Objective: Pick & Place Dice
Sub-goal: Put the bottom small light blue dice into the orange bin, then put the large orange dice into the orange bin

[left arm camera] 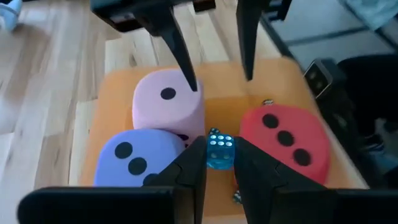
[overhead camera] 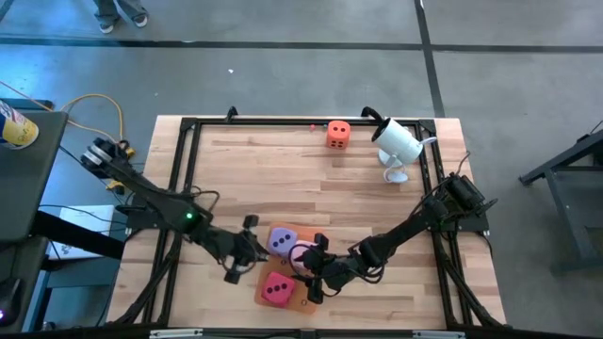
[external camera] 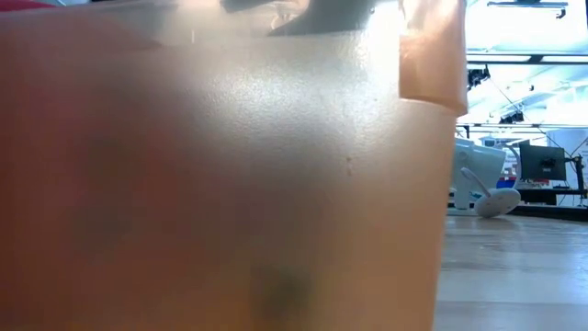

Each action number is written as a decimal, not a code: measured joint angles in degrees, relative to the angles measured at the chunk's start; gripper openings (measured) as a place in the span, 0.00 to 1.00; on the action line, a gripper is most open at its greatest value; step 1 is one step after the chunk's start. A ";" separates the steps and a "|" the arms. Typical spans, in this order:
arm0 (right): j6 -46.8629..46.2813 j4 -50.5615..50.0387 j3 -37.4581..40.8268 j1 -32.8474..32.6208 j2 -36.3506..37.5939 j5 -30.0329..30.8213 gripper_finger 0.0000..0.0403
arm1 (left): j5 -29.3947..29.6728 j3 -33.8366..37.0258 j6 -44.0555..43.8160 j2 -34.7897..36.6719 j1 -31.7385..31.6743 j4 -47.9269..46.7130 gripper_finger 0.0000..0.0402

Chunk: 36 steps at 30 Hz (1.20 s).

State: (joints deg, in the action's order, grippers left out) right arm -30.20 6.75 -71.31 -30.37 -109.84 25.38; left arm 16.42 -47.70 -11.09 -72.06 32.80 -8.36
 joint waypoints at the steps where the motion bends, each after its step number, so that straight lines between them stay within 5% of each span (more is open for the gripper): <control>1: 0.00 0.20 0.00 -0.02 0.00 -0.01 0.52 | 0.00 0.00 1.02 -1.46 -0.11 0.90 0.17; 12: 0.00 0.36 -0.02 -0.79 0.00 -0.03 0.52 | 3.38 -0.02 10.64 -12.04 0.63 11.00 0.19; 24: 0.42 0.12 -0.02 -0.79 0.00 -0.01 0.52 | 4.98 -0.07 10.23 -12.87 1.98 14.59 0.50; 32: 0.63 -1.74 -0.02 -0.79 0.69 0.66 0.52 | 5.03 -0.07 9.76 -12.87 1.98 16.27 0.53; 36: -2.37 -6.69 -0.13 -0.84 3.71 6.06 0.52 | 5.09 -0.07 7.06 -12.85 2.27 16.77 0.53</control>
State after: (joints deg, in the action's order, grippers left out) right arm -32.57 0.07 -71.44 -31.21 -106.13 31.44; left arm 21.52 -47.77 -4.03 -84.90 35.07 8.40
